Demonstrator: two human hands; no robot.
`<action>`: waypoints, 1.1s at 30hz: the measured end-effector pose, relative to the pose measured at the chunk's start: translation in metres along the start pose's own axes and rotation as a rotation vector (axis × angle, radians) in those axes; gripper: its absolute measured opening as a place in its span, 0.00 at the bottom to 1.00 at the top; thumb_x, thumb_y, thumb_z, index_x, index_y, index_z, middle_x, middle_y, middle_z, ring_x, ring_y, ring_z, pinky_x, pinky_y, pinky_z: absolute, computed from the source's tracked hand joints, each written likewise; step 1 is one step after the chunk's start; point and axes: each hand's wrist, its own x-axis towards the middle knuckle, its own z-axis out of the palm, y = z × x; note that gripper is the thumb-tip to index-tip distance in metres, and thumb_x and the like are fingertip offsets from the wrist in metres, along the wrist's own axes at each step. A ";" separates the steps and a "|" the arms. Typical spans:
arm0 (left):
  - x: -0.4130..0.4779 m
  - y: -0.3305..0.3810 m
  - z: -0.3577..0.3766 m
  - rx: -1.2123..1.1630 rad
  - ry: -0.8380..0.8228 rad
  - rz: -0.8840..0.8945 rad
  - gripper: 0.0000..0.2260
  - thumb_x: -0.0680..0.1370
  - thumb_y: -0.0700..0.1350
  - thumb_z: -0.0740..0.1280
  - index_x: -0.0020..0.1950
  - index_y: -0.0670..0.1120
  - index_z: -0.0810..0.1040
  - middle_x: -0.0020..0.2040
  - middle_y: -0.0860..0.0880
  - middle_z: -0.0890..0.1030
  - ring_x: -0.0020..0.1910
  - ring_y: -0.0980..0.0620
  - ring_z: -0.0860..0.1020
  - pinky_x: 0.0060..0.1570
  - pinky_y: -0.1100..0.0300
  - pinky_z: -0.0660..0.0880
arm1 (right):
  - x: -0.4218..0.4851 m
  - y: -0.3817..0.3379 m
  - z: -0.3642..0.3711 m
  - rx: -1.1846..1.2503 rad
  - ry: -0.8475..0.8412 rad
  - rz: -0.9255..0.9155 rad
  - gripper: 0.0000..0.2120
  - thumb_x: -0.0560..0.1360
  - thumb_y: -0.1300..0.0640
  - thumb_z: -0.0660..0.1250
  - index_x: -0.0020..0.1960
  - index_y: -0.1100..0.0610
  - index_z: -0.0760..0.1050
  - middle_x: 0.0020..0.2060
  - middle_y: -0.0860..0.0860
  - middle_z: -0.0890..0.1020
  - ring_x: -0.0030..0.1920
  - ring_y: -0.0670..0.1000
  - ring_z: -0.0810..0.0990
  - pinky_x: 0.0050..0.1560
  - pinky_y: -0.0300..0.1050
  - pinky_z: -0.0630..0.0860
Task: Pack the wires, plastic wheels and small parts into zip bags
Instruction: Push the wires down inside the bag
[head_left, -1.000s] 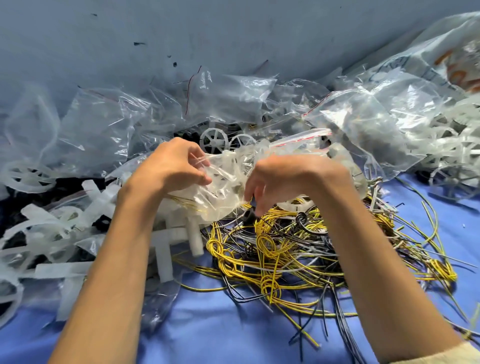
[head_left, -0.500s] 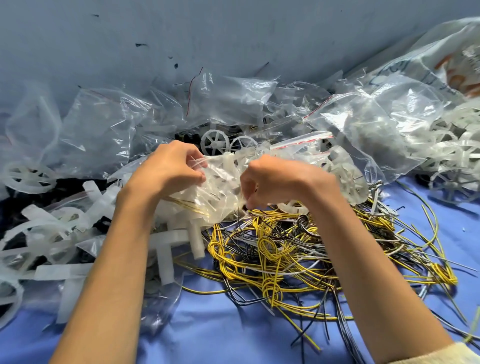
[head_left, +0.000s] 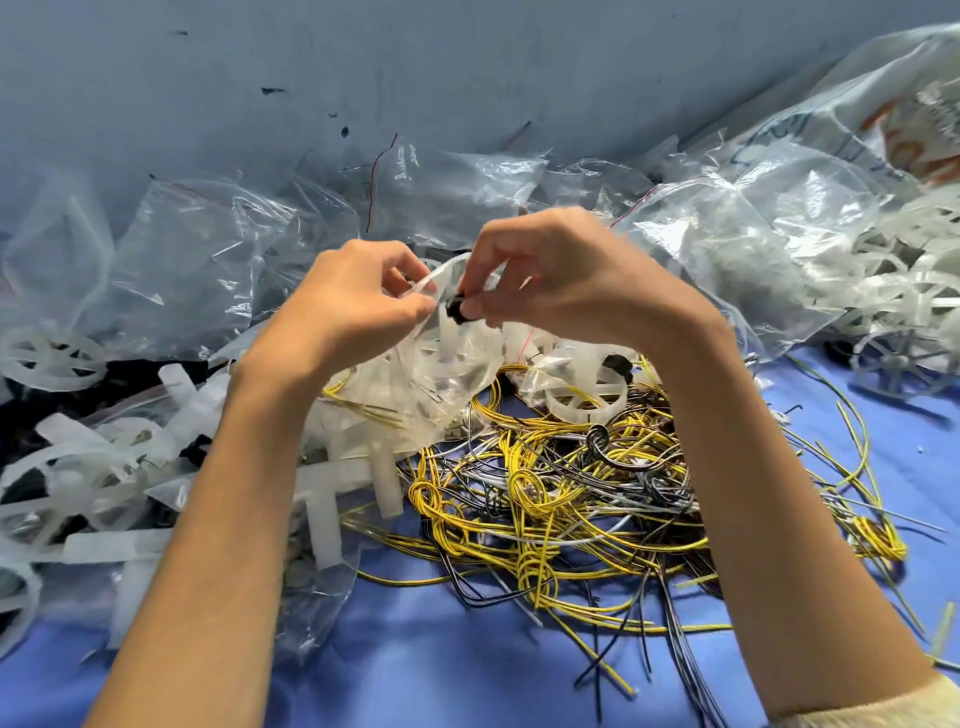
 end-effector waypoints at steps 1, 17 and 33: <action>0.000 0.002 0.001 -0.014 0.021 0.006 0.02 0.75 0.44 0.69 0.46 0.51 0.80 0.38 0.53 0.80 0.35 0.57 0.76 0.38 0.61 0.72 | 0.000 0.001 0.003 -0.040 -0.029 0.009 0.05 0.69 0.57 0.75 0.43 0.57 0.82 0.29 0.42 0.79 0.30 0.39 0.76 0.31 0.29 0.69; -0.001 0.001 0.007 -0.063 0.051 -0.006 0.01 0.76 0.46 0.69 0.46 0.50 0.80 0.41 0.50 0.82 0.38 0.52 0.77 0.45 0.58 0.73 | -0.004 0.029 -0.012 -0.114 -0.021 0.178 0.12 0.72 0.61 0.72 0.55 0.55 0.82 0.45 0.50 0.85 0.43 0.45 0.83 0.48 0.42 0.80; -0.001 0.002 0.007 0.009 0.008 0.016 0.06 0.76 0.51 0.69 0.51 0.53 0.76 0.40 0.58 0.77 0.40 0.57 0.78 0.39 0.60 0.72 | -0.011 0.062 -0.015 -0.373 -0.181 0.430 0.06 0.78 0.56 0.66 0.45 0.59 0.76 0.43 0.53 0.81 0.44 0.53 0.77 0.40 0.46 0.72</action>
